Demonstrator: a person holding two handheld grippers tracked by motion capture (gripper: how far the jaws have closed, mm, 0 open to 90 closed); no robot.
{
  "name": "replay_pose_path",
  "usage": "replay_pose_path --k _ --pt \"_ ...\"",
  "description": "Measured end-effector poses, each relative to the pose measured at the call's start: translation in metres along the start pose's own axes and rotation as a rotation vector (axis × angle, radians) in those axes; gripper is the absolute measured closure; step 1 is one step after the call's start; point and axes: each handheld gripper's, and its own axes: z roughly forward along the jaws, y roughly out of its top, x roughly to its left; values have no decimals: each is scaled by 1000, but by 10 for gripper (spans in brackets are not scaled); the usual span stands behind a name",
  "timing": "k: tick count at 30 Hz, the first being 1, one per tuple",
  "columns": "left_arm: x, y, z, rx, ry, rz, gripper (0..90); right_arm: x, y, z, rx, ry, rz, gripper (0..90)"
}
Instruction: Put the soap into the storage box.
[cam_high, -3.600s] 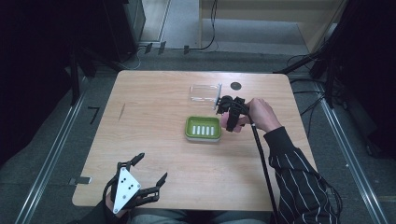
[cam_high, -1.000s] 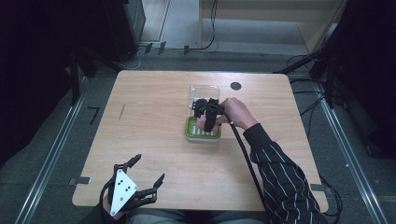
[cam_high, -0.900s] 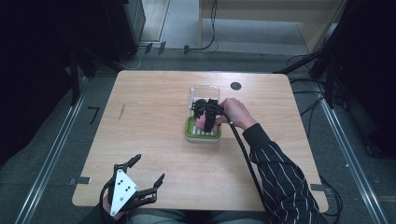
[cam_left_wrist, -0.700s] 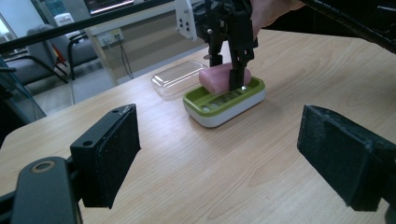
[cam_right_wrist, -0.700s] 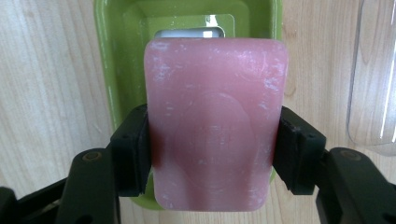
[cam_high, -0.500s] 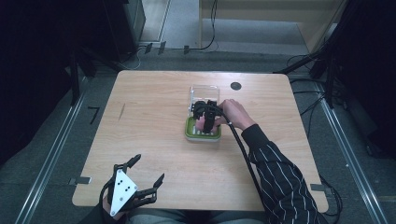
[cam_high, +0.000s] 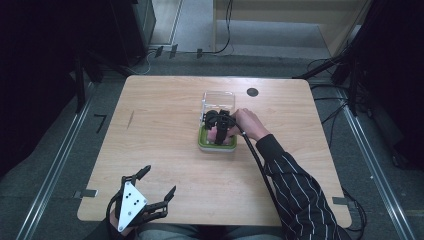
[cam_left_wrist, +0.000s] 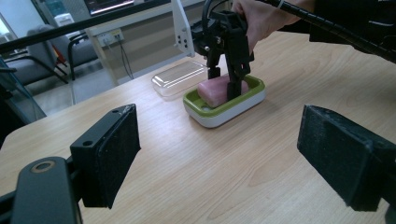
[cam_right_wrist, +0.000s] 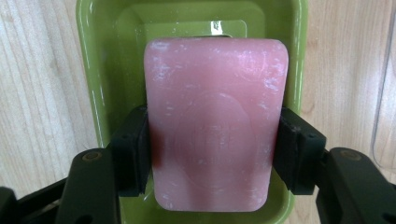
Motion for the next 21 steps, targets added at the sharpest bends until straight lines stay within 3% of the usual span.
replay_pose_path --k 21 --pt "0 0 0 2 -2 2 136 0 -1 3 -1 3 -4 384"
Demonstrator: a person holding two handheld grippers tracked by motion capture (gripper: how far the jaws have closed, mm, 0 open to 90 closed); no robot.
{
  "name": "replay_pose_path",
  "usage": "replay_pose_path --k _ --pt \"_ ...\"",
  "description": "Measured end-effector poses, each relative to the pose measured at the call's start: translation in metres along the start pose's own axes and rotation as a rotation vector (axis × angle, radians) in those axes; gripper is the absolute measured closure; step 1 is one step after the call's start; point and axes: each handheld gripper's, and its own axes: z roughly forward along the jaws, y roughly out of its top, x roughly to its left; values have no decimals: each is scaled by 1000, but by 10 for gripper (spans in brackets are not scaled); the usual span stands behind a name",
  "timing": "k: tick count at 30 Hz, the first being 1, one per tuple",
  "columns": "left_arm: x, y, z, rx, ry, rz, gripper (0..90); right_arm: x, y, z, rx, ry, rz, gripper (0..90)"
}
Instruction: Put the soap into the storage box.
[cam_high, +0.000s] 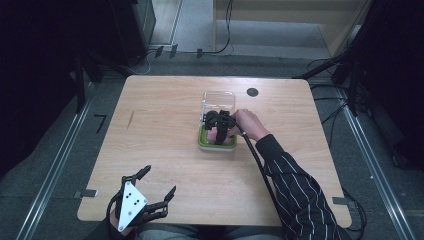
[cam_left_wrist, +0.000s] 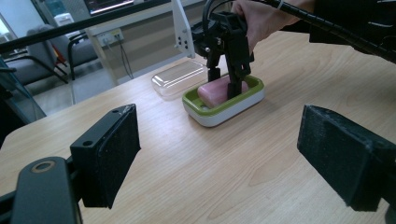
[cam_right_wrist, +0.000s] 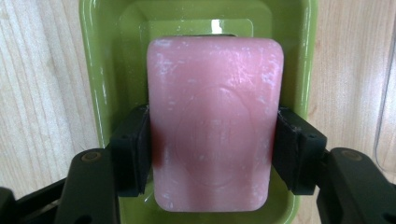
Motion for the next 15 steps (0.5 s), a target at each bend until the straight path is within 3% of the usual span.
replay_pose_path --k 9,15 --pt "0 0 1 -1 2 -1 136 0 -3 -8 -12 -14 8 361" --pt "0 0 2 -1 -2 1 136 0 -8 -17 -7 -31 54 282"
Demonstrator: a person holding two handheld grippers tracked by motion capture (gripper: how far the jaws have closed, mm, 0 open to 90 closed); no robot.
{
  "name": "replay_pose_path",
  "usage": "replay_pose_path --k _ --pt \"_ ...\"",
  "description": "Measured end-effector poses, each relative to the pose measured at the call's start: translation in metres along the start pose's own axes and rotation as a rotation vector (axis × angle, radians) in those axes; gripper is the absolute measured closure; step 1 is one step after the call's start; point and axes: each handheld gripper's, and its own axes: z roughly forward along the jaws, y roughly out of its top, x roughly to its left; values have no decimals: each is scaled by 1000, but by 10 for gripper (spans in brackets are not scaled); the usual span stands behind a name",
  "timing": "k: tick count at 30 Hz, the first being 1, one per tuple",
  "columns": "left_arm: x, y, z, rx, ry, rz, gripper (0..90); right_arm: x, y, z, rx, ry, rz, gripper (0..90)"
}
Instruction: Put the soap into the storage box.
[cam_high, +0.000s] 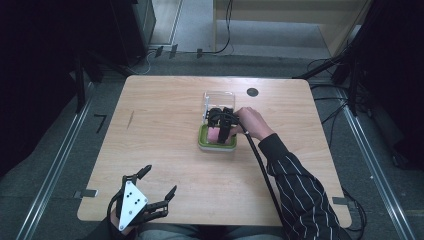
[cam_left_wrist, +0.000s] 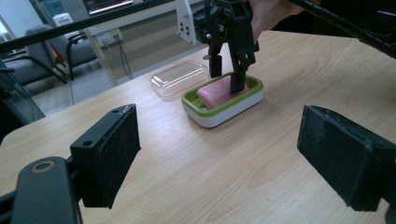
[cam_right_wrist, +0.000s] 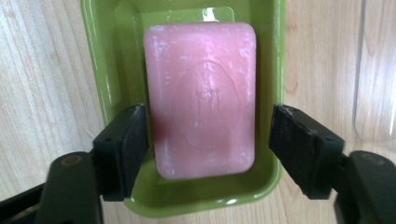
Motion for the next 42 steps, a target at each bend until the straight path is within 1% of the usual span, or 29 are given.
replay_pose_path --k 1,2,3,4,5,6,8,10,14,17,19,20,21,22,23,26,27,28,29,31,33,37,38,39,41,42 --pt "0 0 0 0 -1 1 136 0 -1 -2 8 -2 6 270" --pt "0 0 0 -1 -2 0 137 0 -2 -3 9 -1 25 254" --pt "0 0 1 -2 -2 0 137 0 -2 -3 9 -1 25 254" --pt "0 0 1 -2 -2 1 136 0 -3 -4 10 -4 28 238" --pt "0 0 1 -2 -4 0 136 0 -5 -8 13 -8 42 203" --pt "0 1 1 -1 -5 1 136 1 -6 -10 11 -9 56 188" --pt "0 1 2 -2 -8 3 136 1 -7 -12 4 -7 61 183" --pt "-1 1 2 -3 -10 2 136 3 -9 -16 7 5 77 158" --pt "-1 1 2 -3 -12 4 136 6 -15 -23 30 21 104 134" --pt "-1 1 2 -1 -8 5 136 8 -17 -27 34 15 108 119" --pt "-1 1 1 -5 -8 3 136 11 -19 -31 41 11 131 110" --pt "-1 1 1 -5 -7 2 136 12 -21 -33 44 13 146 107" --pt "-1 1 1 -4 -6 2 136 14 -24 -36 38 4 155 106" --pt "-1 1 0 -4 -5 2 136 14 -24 -36 38 4 155 106" --pt "-1 1 0 -4 -7 2 136 16 -27 -39 41 -1 172 106" --pt "-1 1 1 -5 -9 3 136 17 -32 -41 44 -7 186 107" --pt "-1 1 1 -5 -9 3 136 19 -36 -42 51 -13 206 106" --pt "-1 1 1 -5 -9 3 137 20 -38 -43 57 -16 216 106" --pt "-1 1 1 -6 -9 5 137 20 -38 -43 57 -16 216 106" --pt "-1 1 1 -6 -10 3 136 21 -45 -44 63 -21 240 108" --pt "-1 1 1 -6 -10 4 136 21 -47 -45 65 -21 250 113" --pt "-1 1 1 -7 -13 7 136 24 -60 -46 93 -24 304 119" --pt "-1 1 1 -8 -12 4 136 24 -60 -46 93 -24 304 119" --pt "-1 1 1 -8 -13 5 136 25 -63 -45 94 -24 318 119" --pt "-1 1 2 -9 -14 4 136 27 -69 -44 102 -19 326 120" --pt "-1 1 2 -9 -14 4 136 29 -76 -43 110 -19 330 121"
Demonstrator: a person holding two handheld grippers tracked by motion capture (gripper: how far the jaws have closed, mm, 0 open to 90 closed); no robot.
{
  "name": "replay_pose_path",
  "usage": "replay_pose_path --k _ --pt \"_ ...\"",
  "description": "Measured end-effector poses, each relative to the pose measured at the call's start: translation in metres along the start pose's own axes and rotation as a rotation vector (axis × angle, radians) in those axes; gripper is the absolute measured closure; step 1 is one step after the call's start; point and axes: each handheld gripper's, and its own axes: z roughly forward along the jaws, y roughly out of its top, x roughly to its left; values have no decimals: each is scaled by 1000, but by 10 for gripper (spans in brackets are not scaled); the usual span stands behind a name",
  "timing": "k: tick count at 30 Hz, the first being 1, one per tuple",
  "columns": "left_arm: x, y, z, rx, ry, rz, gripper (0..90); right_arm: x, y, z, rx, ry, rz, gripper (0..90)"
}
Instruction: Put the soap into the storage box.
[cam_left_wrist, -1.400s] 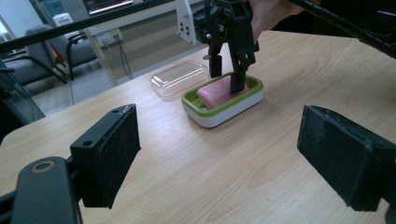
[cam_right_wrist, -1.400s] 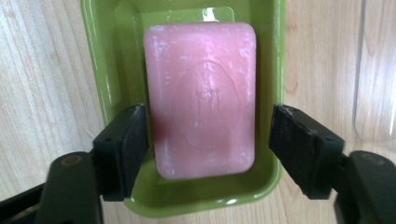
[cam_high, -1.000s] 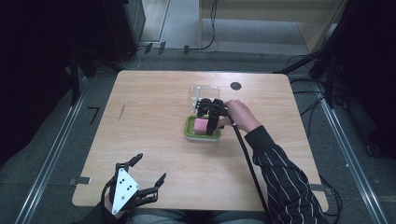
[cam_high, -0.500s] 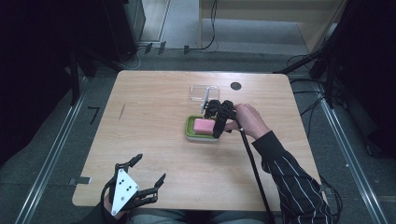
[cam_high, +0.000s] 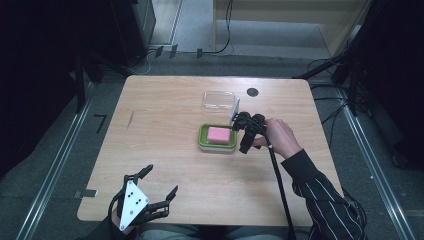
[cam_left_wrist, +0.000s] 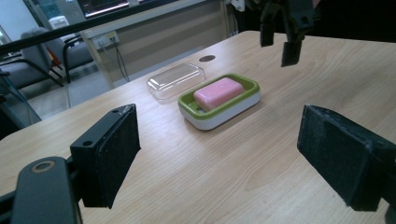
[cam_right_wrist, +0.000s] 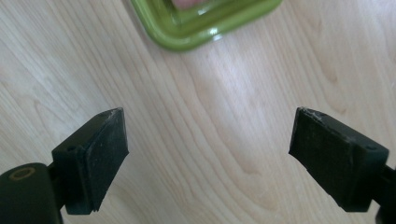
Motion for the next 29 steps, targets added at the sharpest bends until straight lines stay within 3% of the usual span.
replay_pose_path --k 14,24,29 --pt "0 1 2 0 -7 3 136 12 -52 9 33 -13 73 139" --pt "-1 1 4 0 -10 2 136 18 -78 16 36 -23 95 140" --pt "-1 1 4 -1 -10 2 136 24 -87 23 47 -24 82 145"
